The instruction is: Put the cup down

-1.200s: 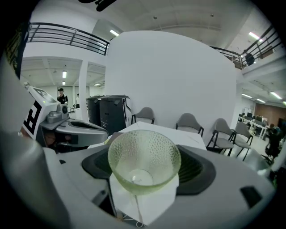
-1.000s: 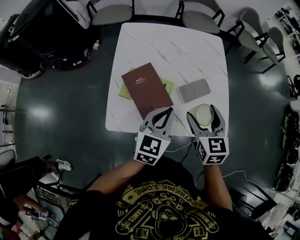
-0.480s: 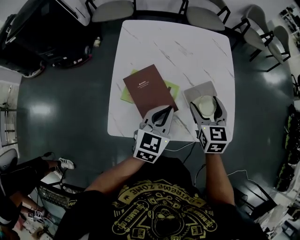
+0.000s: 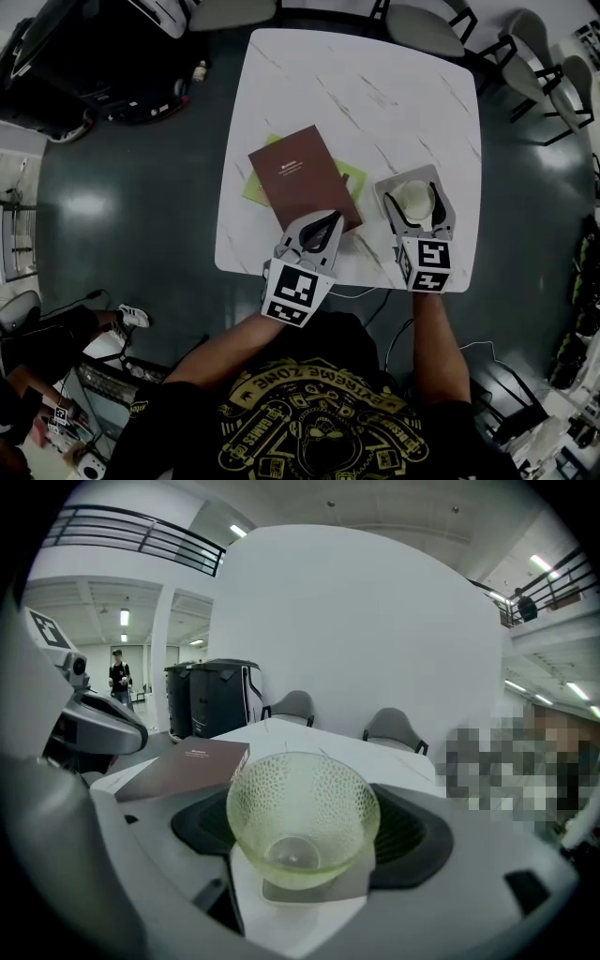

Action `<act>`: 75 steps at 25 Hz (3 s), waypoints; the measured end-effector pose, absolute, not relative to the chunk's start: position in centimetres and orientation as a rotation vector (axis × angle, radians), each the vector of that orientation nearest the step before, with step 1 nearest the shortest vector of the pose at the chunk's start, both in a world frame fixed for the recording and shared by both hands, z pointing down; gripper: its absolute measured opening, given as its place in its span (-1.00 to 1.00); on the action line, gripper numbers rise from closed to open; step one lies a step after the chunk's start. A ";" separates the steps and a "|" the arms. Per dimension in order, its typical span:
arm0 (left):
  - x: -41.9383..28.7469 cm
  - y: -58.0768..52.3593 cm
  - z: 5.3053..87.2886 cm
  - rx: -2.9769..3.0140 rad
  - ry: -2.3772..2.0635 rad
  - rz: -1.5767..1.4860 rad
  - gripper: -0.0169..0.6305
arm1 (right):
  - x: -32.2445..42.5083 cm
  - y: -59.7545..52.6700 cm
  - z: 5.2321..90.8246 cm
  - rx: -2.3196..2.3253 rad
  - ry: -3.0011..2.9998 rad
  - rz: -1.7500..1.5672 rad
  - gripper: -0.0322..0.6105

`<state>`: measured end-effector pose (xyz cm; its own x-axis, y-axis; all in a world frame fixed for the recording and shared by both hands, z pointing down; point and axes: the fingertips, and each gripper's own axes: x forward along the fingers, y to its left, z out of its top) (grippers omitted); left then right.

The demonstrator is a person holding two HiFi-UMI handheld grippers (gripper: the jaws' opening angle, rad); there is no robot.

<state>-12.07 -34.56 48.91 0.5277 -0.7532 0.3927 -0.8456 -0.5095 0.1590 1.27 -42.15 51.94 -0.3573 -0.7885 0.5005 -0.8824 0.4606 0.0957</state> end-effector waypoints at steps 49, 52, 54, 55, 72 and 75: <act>-11.8 -34.1 49.4 2.438 -1.278 0.389 -0.92 | 2.1 -43.1 56.1 1.398 -2.225 0.333 0.40; -11.2 -33.9 49.3 2.450 -1.263 0.376 -0.91 | 2.6 -42.0 55.0 1.433 -2.238 0.343 0.40; -10.9 -33.6 49.2 2.453 -1.258 0.375 -0.92 | 2.8 -41.0 54.2 1.456 -2.259 0.351 0.40; -10.8 -33.4 49.1 2.451 -1.257 0.375 -0.91 | 2.9 -40.4 53.9 1.461 -2.269 0.359 0.40; -5.9 -25.4 47.1 2.508 -1.179 0.351 -0.92 | 4.5 -27.3 45.1 1.562 -2.462 0.379 0.00; -4.7 -23.3 46.5 2.522 -1.163 0.350 -0.92 | 5.1 -24.3 44.2 1.548 -2.470 0.371 -0.17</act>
<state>-4.72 -23.31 46.47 0.6346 -0.6848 0.3584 -0.7688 -0.6069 0.2015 5.06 -24.34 44.21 -0.4302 -0.8510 0.3012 -0.9019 0.4193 -0.1035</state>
